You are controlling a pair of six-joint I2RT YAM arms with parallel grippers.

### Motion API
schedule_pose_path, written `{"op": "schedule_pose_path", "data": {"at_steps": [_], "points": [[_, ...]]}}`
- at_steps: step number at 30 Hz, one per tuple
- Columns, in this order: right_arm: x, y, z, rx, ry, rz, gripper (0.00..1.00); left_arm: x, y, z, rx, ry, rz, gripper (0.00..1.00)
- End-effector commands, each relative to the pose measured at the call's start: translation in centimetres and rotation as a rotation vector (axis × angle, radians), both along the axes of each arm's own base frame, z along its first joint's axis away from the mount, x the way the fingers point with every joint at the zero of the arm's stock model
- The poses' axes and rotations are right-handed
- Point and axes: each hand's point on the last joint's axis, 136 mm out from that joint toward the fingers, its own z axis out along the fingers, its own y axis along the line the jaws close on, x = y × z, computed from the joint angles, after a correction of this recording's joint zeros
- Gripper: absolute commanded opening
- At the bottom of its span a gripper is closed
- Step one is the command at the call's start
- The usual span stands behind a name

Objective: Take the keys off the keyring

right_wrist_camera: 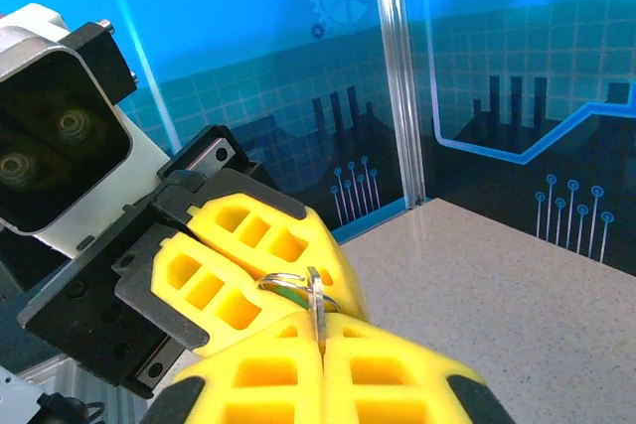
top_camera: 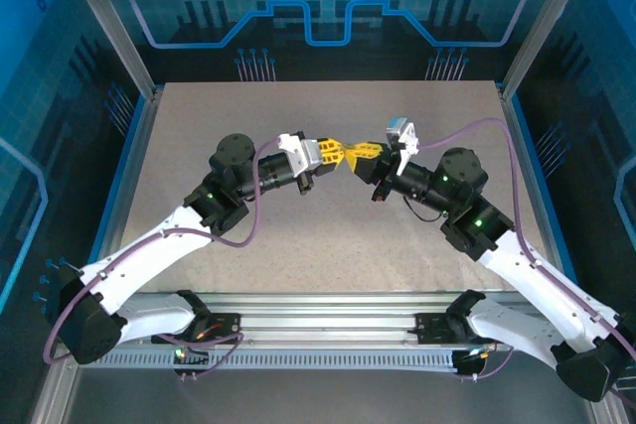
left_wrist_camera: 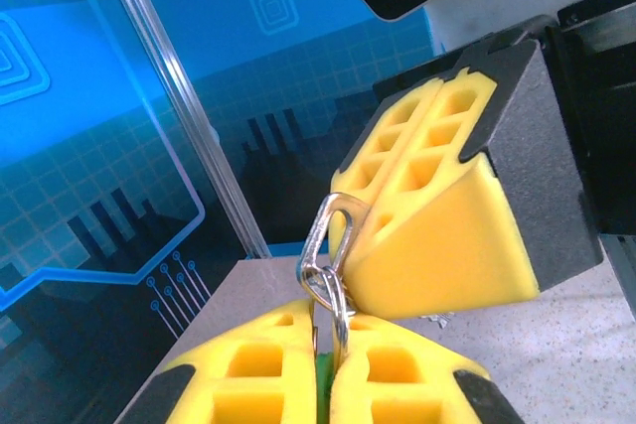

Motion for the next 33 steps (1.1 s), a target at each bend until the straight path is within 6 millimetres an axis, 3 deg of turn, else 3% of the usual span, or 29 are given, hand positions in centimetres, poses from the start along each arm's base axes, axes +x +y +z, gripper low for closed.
{"op": "schedule_pose_path", "data": {"at_steps": [1, 5, 12, 13, 19, 26, 33], "points": [[2.8, -3.5, 0.3, 0.029, -0.010, -0.237, 0.00, -2.9, 0.3, 3.6, -0.091, -0.088, -0.082, 0.00], [2.1, -2.6, 0.1, 0.008, -0.019, -0.186, 0.00, -3.1, 0.1, 3.7, -0.088, -0.086, -0.101, 0.00], [1.8, -3.1, 1.0, 0.019, -0.056, -0.205, 0.00, -3.0, 0.0, 4.1, -0.108, -0.082, -0.105, 0.00], [2.2, -3.2, -0.4, -0.004, -0.039, -0.220, 0.00, -3.2, 0.0, 4.1, -0.111, -0.082, -0.114, 0.00], [3.0, -3.7, -1.3, -0.037, -0.042, -0.296, 0.00, -4.6, 0.0, 4.9, -0.143, -0.107, -0.182, 0.00], [1.9, -3.0, -0.8, 0.002, -0.069, -0.236, 0.00, -5.1, -0.1, 5.3, -0.158, -0.097, -0.219, 0.00], [2.4, -2.4, -1.1, 0.101, 0.018, -0.182, 0.00, -5.9, -0.4, 6.0, -0.216, -0.097, -0.286, 0.00]]}}
